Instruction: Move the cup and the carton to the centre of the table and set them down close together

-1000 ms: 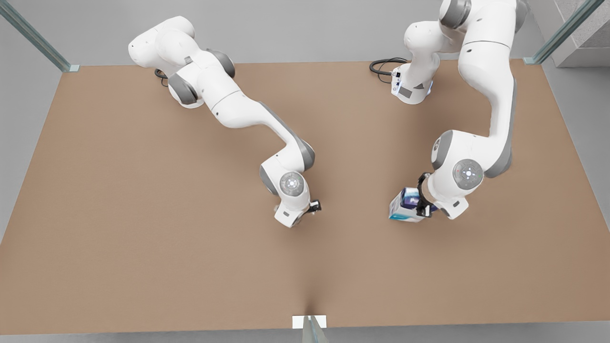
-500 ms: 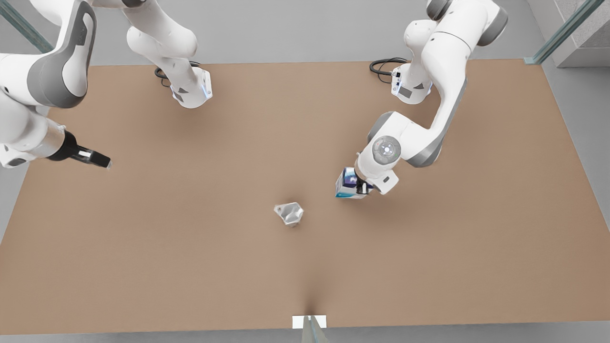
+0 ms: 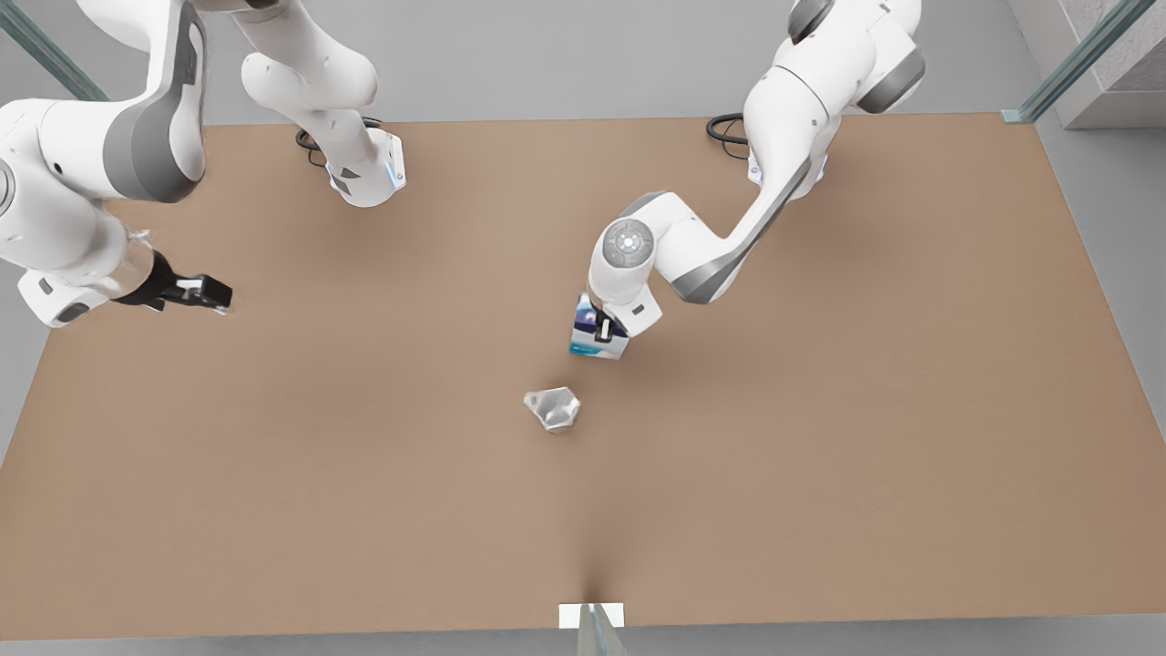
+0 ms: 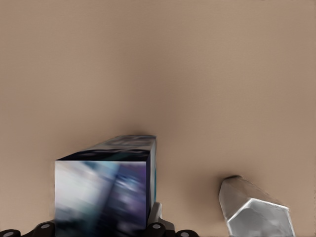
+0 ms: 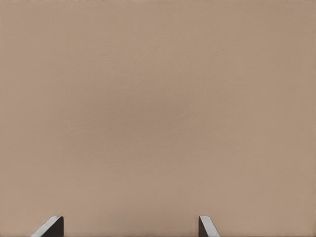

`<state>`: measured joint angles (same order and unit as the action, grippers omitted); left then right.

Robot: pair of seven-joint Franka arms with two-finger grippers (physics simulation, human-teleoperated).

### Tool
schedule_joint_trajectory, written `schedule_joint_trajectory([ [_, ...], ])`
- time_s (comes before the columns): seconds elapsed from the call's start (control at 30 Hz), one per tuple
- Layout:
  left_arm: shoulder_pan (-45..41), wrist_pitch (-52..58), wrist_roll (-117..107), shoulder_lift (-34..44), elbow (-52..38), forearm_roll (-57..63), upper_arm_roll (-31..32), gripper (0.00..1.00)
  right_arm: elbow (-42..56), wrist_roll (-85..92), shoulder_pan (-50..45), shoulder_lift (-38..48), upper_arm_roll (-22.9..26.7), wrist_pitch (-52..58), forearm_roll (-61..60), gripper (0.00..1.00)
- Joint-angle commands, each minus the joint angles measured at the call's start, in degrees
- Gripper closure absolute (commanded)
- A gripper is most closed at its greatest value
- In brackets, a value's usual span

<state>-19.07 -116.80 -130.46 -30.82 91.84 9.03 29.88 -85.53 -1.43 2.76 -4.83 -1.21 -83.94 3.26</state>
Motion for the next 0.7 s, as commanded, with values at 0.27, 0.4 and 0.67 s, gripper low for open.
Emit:
schedule_joint_trajectory([
  [0.27, 0.0, -1.2, -0.7, -0.9, 0.0, 3.4, 0.0, 0.0, 1.2, -0.2, -1.9, -0.4, 0.0, 0.0, -0.1, 0.0],
  [0.4, 0.0, -1.2, -0.8, -1.2, 0.0, 3.4, 0.0, 0.0, 1.2, -0.6, -2.0, -0.5, 0.0, 0.0, 0.0, 0.0],
  [0.67, 0.0, -1.2, -1.1, -1.2, 0.0, 3.4, 0.0, 0.0, 1.2, -0.6, -1.8, -0.5, 0.0, 0.0, -0.9, 0.0],
])
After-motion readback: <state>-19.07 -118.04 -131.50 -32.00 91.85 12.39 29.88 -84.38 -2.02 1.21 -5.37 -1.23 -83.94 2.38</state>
